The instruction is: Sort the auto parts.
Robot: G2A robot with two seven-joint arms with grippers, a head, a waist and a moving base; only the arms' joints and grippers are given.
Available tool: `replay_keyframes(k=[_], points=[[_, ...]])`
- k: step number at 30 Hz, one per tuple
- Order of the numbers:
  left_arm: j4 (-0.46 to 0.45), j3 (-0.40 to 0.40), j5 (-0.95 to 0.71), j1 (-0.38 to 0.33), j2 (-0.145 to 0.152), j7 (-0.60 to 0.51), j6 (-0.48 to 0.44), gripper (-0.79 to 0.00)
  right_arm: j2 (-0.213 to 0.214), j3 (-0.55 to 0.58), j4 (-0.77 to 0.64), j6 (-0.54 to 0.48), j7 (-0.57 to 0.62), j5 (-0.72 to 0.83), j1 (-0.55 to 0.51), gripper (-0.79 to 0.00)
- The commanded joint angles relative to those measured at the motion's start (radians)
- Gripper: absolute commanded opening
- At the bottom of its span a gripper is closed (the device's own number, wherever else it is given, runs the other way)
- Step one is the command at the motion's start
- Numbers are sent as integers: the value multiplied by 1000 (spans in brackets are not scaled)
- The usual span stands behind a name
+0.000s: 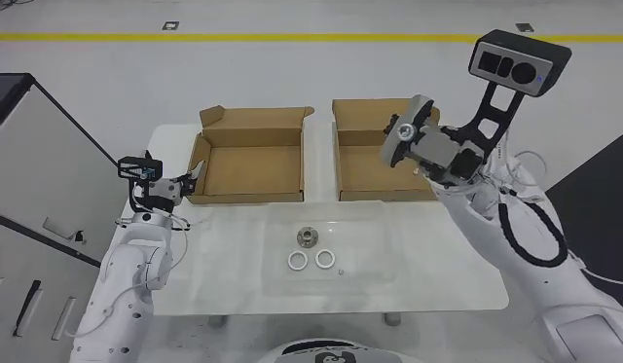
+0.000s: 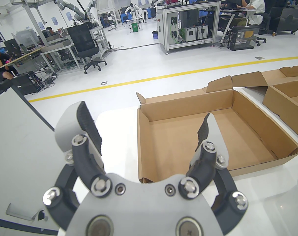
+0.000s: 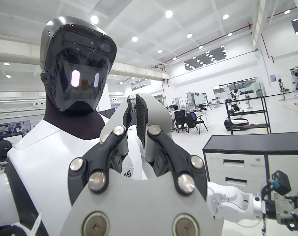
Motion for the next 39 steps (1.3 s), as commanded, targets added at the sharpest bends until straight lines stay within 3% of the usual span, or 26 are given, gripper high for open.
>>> replay_keyframes(k=[1,9,14,30,35,39], points=[[0,0,0,0,0,0,0,0,-4,-5,-10,-26,11,47,-7,-785],[0,0,0,0,0,0,0,0,-21,-24,-10,-111,86,274,-33,-785],[0,0,0,0,0,0,0,0,-28,-4,6,-120,134,327,-49,-785],[0,0,0,0,0,0,0,0,-28,122,-13,84,95,-65,-90,-785],[0,0,0,0,0,0,0,0,-33,124,-24,90,80,-71,-106,-785],[0,0,0,0,0,0,0,0,-40,106,-29,45,92,33,-116,-785]])
